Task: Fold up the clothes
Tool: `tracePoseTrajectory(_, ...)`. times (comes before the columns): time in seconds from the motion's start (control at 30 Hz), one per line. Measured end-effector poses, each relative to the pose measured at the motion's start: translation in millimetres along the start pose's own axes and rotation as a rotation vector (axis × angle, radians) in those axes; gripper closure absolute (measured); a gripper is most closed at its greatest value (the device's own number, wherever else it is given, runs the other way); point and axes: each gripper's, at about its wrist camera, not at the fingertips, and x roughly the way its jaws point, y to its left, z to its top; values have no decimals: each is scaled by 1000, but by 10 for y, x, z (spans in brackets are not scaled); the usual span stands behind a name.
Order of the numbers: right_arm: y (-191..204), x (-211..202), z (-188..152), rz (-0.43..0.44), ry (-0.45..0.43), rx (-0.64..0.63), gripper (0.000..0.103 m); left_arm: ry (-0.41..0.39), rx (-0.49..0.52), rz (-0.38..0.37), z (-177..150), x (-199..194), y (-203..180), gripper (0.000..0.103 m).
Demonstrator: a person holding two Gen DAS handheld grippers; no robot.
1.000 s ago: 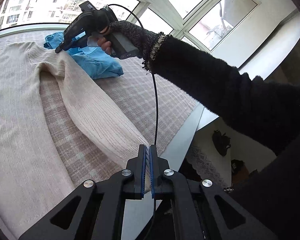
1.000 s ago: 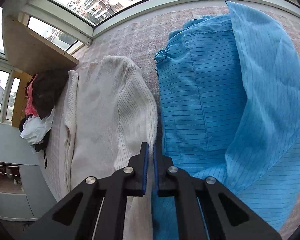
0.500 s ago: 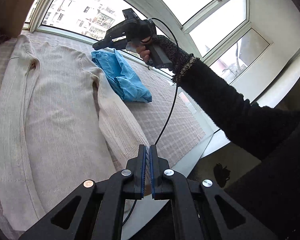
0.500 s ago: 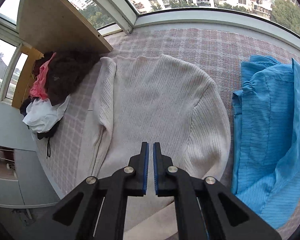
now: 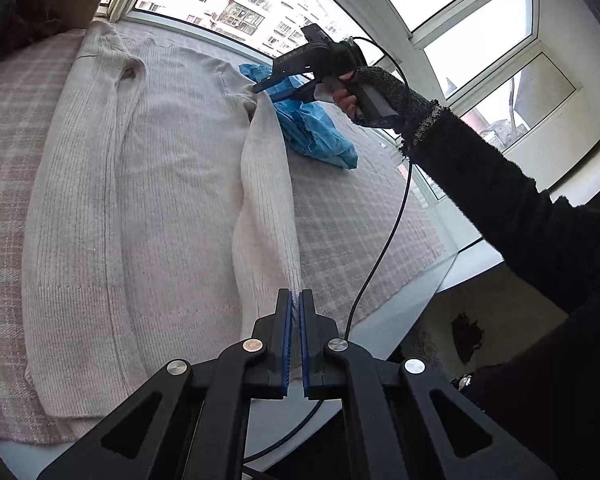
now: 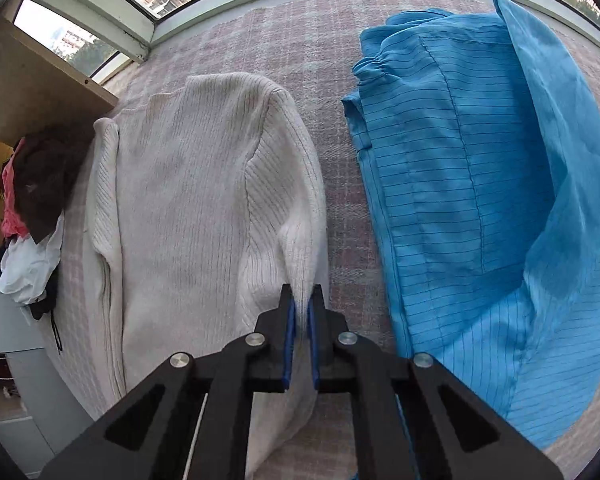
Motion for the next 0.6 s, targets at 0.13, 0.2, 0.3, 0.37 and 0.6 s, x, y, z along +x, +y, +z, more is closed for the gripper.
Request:
tracePoseTrajectory(0.13,499,-179,65,-53,-60,-124,96,33,67,117,-14,39,-50,100)
tracePoseTrajectory(0.2,823,-134,96,-52,-64,-206,93,62,89,169,-45,76,-68,100)
tracePoseTrajectory(0.3,1148,54,71,-36,17,-280,89,133,96,193,-125,203,-59,100)
tracePoseTrajectory(0.37,1087,-56,-16,-43,-25,-264,88,170,109,194,-160,262,-71,100)
tracePoseTrajectory(0.6,566,-118,-521,84,-47,-102,83,154,84,196,-141,129,24,100)
